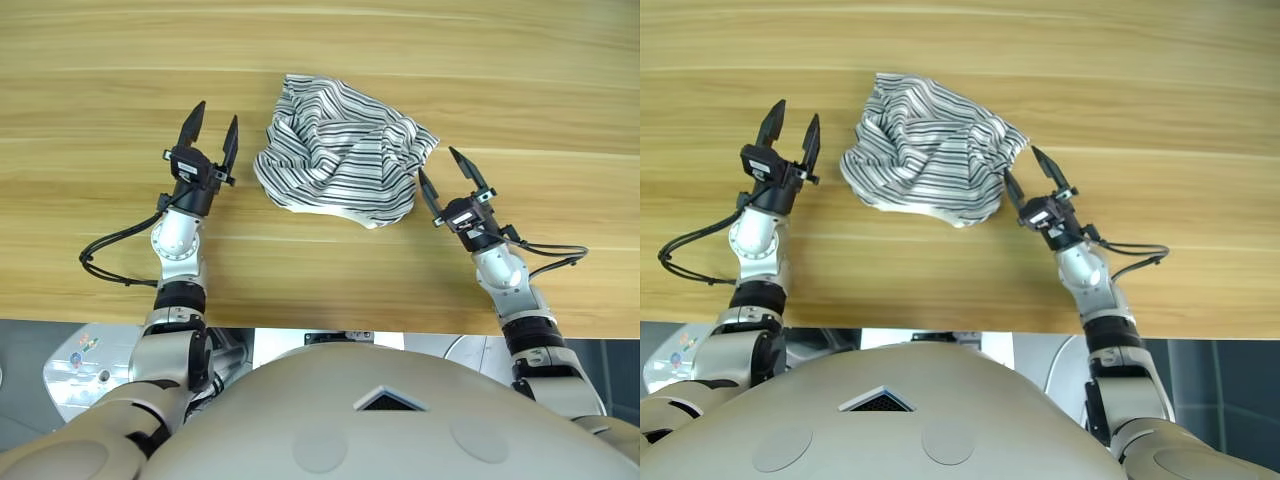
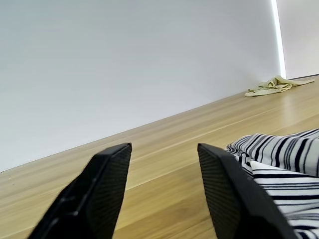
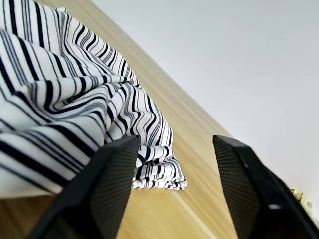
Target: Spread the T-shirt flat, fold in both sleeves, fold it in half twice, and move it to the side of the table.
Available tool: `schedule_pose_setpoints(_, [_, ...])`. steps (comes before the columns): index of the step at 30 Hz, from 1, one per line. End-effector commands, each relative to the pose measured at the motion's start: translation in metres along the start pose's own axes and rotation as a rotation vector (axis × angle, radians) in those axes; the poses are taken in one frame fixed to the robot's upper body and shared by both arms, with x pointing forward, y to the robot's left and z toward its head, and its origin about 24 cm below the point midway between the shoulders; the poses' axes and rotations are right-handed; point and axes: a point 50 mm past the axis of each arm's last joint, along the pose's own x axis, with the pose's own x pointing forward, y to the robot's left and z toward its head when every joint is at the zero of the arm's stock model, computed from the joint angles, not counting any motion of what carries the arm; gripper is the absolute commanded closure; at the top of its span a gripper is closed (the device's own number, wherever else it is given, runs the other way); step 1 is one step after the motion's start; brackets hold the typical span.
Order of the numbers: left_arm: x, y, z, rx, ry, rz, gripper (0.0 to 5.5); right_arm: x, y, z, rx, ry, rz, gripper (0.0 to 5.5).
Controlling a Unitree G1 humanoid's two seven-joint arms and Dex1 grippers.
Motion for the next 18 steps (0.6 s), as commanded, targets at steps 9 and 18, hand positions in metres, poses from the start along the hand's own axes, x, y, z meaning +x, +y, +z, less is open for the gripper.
schedule_pose_setpoints(9, [-0.024,0.012,-0.004,0.161,0.071,-0.152,2.14,-0.021,-0.01,0.007,-0.104,-0.008,0.164,1.81])
schedule_pose_setpoints(18, [-0.02,0.02,0.002,0.07,0.011,-0.054,2.14,-0.021,-0.037,0.015,-0.103,-0.048,0.103,1.81])
